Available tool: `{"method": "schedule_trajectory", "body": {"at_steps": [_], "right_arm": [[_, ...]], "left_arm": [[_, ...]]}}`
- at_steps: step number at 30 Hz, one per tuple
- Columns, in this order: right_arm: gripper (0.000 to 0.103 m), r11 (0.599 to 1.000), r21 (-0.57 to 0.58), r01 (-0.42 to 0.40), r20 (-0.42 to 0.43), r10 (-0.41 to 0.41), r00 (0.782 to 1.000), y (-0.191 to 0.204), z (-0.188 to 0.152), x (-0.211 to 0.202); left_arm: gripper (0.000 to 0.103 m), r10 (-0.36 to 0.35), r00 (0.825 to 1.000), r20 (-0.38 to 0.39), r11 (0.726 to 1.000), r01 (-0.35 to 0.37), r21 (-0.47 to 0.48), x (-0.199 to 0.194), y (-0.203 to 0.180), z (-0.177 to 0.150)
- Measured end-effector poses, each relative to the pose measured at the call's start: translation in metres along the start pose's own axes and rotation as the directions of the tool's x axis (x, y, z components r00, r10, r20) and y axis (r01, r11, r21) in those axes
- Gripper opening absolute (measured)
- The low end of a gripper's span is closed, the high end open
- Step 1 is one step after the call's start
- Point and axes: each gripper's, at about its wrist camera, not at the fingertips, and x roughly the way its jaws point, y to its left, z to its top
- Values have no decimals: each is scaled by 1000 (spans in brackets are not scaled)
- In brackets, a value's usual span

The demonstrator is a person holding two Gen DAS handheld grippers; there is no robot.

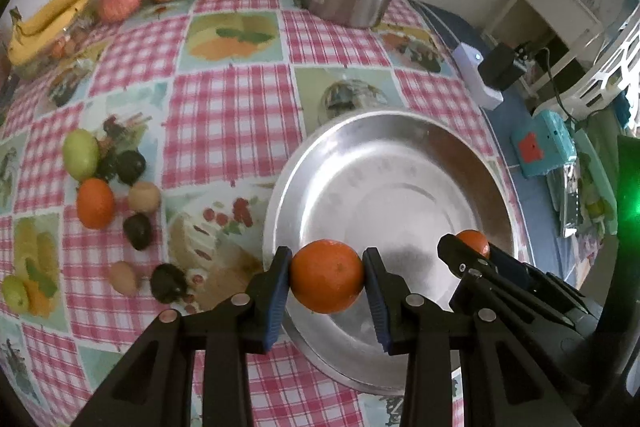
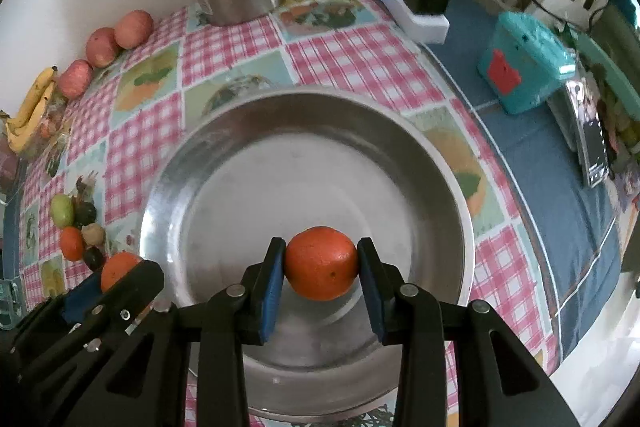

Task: Organize fruits
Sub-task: 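Carry both held oranges over the steel plate with both tools, then open both tools to drop the oranges into the steel plate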

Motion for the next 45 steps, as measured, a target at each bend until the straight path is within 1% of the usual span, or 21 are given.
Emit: {"method": "schedule_trajectory", "body": {"at_steps": [4,9,18,22,25,30,32,33,34,35,37,39,41,42,43,45], "right_arm": [[39,1000,-5,10,-17,-10,1000,0,-2,5],[39,1000,-5,14,-43,-14,999,-2,-4,13],[39,1000,-1,17,-58,-17,998,-5,-3,16],[43,1000,-1,6,-51,-6,999,-7,-3,13],[44,1000,1,8,-41,-7,999,-9,-4,9],[45,1000,-3,3,-14,-3,1000,-11,-2,-1],[47,1000,-4,5,0,-5,1000,-13,-1,-6],[51,1000,-5,5,4,-5,1000,-14,0,-7],[55,1000,-5,0,8,0,1000,-13,0,-8],[56,1000,-6,-17,12,17,1000,-13,1,-10],[56,999,-15,-35,16,36,999,-10,1,-11],[56,999,-32,-36,18,37,999,-5,2,-12],[61,998,-47,-39,19,40,999,0,1,-13],[68,998,-57,-41,21,43,999,2,1,-13],[71,996,-73,-43,22,45,999,7,1,-14],[71,995,-97,-33,26,36,999,12,0,-14]], "left_arm": [[39,28,999,-16,1000,-27,14,8,-1,-3],[39,24,999,-26,1000,-23,8,12,0,-5],[40,59,998,-26,998,-58,37,14,-5,-4],[41,72,997,-28,997,-71,41,13,-7,-4],[41,67,997,-25,997,-66,44,11,-8,-4],[48,68,998,0,997,-68,44,3,-8,-3],[48,68,998,9,997,-68,41,-2,-8,-3],[48,69,998,13,997,-70,38,-4,-7,-3],[49,73,997,16,997,-74,31,-7,-4,-3],[50,79,997,19,997,-79,24,-9,-2,-3],[51,100,995,29,995,-100,2,-14,6,-4],[52,124,992,34,992,-123,-34,-18,16,-3],[56,156,987,38,984,-152,-89,-23,32,-2],[57,171,985,38,979,-166,-115,-24,40,-2],[60,196,980,36,970,-188,-155,-26,52,-1],[65,228,973,32,954,-217,-206,-27,67,-2]]}}
